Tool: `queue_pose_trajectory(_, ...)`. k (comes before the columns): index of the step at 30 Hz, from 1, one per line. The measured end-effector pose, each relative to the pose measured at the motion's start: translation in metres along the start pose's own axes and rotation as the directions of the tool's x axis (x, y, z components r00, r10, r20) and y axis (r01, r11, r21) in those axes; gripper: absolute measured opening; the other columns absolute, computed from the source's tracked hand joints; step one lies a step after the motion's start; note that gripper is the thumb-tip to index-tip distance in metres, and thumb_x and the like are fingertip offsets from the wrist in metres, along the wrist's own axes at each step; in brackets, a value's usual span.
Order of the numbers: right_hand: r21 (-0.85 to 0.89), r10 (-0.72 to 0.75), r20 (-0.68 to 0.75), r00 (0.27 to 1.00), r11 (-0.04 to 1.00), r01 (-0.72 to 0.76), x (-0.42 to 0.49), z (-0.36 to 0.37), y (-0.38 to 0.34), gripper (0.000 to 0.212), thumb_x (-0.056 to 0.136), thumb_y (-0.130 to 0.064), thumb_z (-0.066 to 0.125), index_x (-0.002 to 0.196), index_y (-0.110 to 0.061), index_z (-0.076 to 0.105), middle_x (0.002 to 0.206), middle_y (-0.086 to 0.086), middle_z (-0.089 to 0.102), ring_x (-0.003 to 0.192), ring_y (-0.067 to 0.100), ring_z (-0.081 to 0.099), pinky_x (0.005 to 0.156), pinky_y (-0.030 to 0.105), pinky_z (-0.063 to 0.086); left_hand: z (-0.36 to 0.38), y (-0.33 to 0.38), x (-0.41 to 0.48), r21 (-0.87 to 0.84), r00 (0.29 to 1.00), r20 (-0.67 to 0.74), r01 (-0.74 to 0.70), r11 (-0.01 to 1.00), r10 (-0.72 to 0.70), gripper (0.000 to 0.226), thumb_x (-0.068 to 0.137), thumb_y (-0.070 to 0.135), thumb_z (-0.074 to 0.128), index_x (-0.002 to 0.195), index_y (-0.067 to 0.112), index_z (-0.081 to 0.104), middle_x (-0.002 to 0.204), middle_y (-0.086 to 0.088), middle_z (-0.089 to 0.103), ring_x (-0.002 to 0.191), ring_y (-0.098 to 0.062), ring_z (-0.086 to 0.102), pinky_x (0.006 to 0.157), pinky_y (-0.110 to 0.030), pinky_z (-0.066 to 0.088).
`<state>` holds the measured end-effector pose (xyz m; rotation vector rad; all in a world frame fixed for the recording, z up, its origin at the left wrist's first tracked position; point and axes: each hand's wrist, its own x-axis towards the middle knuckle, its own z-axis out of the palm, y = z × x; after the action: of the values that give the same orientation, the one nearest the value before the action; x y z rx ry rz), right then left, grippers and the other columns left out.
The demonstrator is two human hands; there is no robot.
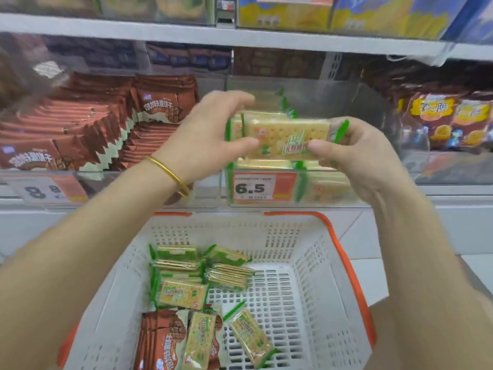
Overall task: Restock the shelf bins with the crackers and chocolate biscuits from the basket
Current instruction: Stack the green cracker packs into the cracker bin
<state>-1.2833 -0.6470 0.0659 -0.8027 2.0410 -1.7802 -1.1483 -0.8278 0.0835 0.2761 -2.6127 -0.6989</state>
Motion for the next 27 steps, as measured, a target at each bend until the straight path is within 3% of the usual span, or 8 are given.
queue_pose_trajectory(3,0.032,0.027,-0.087,0.996,0.999,-0.024,0.036,-0.003,0.003,0.027,0.076,0.002,0.074,0.081,-0.018,0.056,0.075,0.003,0.063,0.07,0.024,0.062,0.068,0.036,0.054,0.012,-0.018,0.006,0.23,0.999,-0.03,0.017,0.973,-0.011,0.066,0.085,0.031,0.063,0.141,0.009,0.035,0.145,-0.013,0.033,0.137,-0.026,0.026,0.115,-0.036,0.019)
queue_pose_trajectory(6,-0.083,0.102,-0.047,0.994,0.991,-0.106,0.062,0.012,0.015,0.027,0.074,0.0,0.077,0.084,-0.017,0.057,0.084,0.007,0.066,0.077,0.027,0.067,0.072,0.039,0.06,0.031,-0.028,-0.003,0.287,0.995,0.068,0.056,0.956,-0.079,0.072,0.089,0.037,0.059,0.146,0.009,0.026,0.157,-0.012,0.01,0.145,-0.024,0.011,0.117,-0.035,0.012)
queue_pose_trajectory(9,-0.262,0.101,-0.069,0.992,0.958,-0.116,0.074,0.028,0.026,0.039,0.069,-0.01,0.083,0.101,-0.017,0.06,0.107,0.007,0.065,0.096,0.025,0.063,0.088,0.044,0.053,0.036,-0.031,-0.008,0.283,0.995,0.064,0.055,0.958,-0.076,0.069,0.09,0.042,0.054,0.146,0.009,0.027,0.159,-0.006,-0.001,0.146,-0.021,0.008,0.117,-0.035,0.014)
queue_pose_trajectory(12,-0.497,0.023,-0.111,0.994,0.864,-0.075,0.078,0.036,0.03,0.046,0.075,-0.02,0.08,0.114,-0.016,0.056,0.107,-0.006,0.052,0.098,0.015,0.05,0.083,0.027,0.04,0.036,-0.033,-0.007,0.272,0.997,0.048,0.05,0.961,-0.066,0.068,0.089,0.042,0.055,0.144,0.01,0.031,0.159,-0.006,0.001,0.146,-0.021,0.01,0.117,-0.036,0.016)
queue_pose_trajectory(15,-0.62,-0.085,-0.151,0.985,0.784,-0.028,0.079,0.044,0.028,0.042,0.077,-0.021,0.079,0.106,-0.014,0.05,0.108,0.0,0.051,0.092,0.017,0.045,0.076,0.028,0.035,0.037,-0.033,-0.007,0.261,0.997,0.046,0.043,0.964,-0.057,0.068,0.089,0.042,0.055,0.144,0.011,0.03,0.159,-0.005,0.001,0.146,-0.019,0.009,0.117,-0.033,0.015)
queue_pose_trajectory(21,-0.636,-0.088,-0.202,0.975,0.769,-0.062,0.08,0.05,0.027,0.058,0.075,-0.018,0.08,0.115,-0.006,0.041,0.119,0.012,0.049,0.103,0.026,0.052,0.079,0.029,0.039,0.04,-0.035,-0.01,0.23,0.999,0.019,0.031,0.973,-0.037,0.063,0.091,0.04,0.055,0.143,0.012,0.034,0.159,-0.005,0.001,0.146,-0.019,0.008,0.116,-0.035,0.015)
queue_pose_trajectory(24,-0.658,-0.118,-0.181,0.976,0.753,-0.031,0.073,0.044,0.028,0.056,0.076,-0.018,0.08,0.114,-0.006,0.04,0.118,0.012,0.047,0.091,0.021,0.048,0.078,0.028,0.04,0.043,-0.036,-0.022,0.246,0.996,-0.067,-0.04,0.968,0.058,0.054,0.09,0.033,0.057,0.138,0.011,0.043,0.157,-0.009,0.015,0.145,-0.022,0.012,0.115,-0.034,0.014)
queue_pose_trajectory(27,-0.658,-0.258,-0.196,0.946,0.75,0.068,0.045,0.035,0.019,0.042,0.08,-0.012,0.075,0.11,-0.011,0.045,0.11,0.003,0.046,0.08,0.015,0.052,0.078,0.031,0.047,0.051,-0.037,-0.046,0.241,0.976,-0.15,-0.117,0.963,0.156,0.041,0.091,0.031,0.053,0.126,0.01,0.053,0.15,-0.01,0.03,0.14,-0.026,0.024,0.113,-0.036,0.019)
